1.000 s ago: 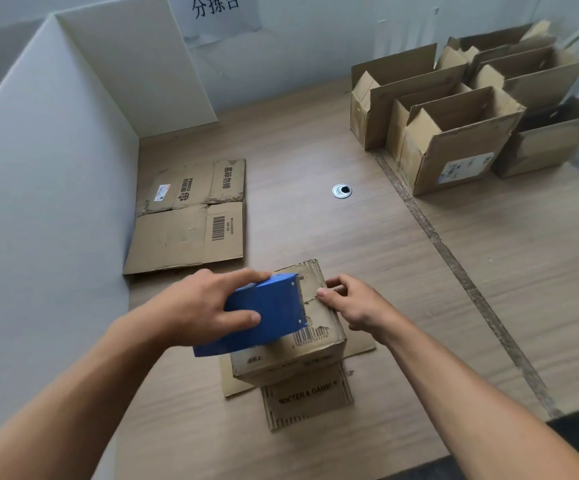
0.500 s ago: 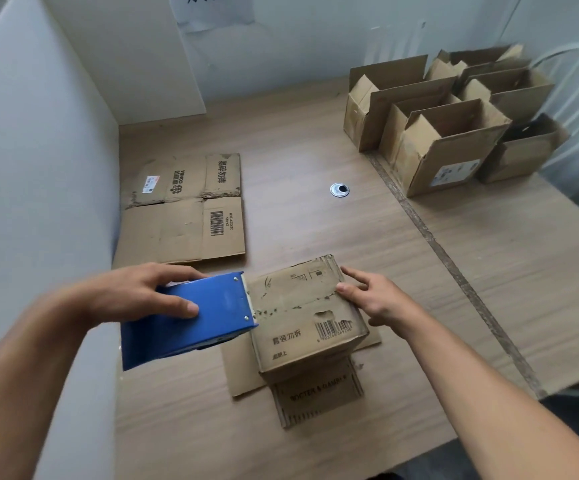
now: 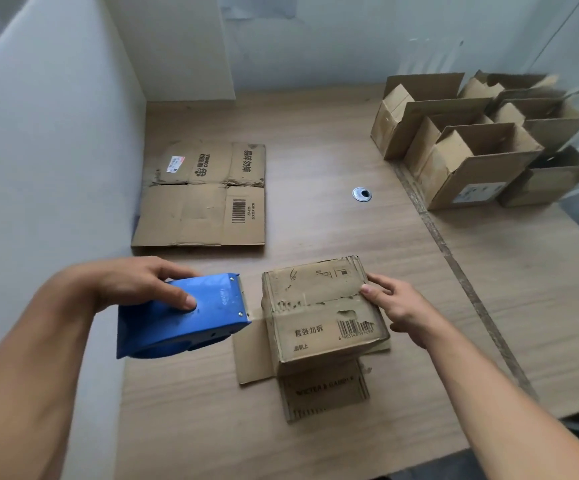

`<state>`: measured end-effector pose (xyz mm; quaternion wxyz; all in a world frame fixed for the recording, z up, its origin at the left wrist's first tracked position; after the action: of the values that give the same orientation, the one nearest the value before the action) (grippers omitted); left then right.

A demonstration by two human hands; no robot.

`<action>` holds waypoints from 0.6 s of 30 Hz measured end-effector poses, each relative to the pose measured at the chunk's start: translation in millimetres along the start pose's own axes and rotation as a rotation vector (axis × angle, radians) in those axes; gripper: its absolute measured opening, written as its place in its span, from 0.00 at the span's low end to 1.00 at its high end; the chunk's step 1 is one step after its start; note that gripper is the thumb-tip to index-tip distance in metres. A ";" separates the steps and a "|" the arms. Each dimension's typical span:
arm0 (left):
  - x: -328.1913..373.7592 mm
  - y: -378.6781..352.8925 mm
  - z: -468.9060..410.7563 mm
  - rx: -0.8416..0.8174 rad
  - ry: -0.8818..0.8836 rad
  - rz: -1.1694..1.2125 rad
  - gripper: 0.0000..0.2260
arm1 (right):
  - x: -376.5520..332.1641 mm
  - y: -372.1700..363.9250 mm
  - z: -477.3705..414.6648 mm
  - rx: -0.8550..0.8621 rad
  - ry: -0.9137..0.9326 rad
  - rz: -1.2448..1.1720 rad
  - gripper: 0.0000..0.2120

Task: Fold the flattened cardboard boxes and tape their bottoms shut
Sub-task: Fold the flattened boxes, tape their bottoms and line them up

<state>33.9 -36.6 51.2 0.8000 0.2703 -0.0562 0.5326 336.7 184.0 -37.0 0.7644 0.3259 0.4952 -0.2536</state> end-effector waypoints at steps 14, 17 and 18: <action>-7.0 -21.6 -42.7 0.041 0.065 -0.113 0.14 | -0.2 -13.4 7.6 -0.071 -0.108 -0.049 0.09; -3.8 -31.1 -52.2 0.059 0.048 -0.103 0.18 | -7.6 -12.4 4.2 -0.017 -0.093 0.142 0.09; -2.6 -33.3 -54.4 0.065 0.042 -0.104 0.19 | -12.5 -7.9 3.7 0.030 -0.080 0.289 0.14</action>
<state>51.4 -21.4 -8.3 0.8185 0.2876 -0.0079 0.4973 328.4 176.8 -26.3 0.8072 0.3946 0.4084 -0.1612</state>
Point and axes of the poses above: each hand's wrist, its own z-axis away from the middle knuckle, its own y-axis out of the back of the hand, x = y × z, the point moved 9 cm from there along -z, towards the middle knuckle, and after that the axes turned 14 degrees about y, right-handed, at the moved point
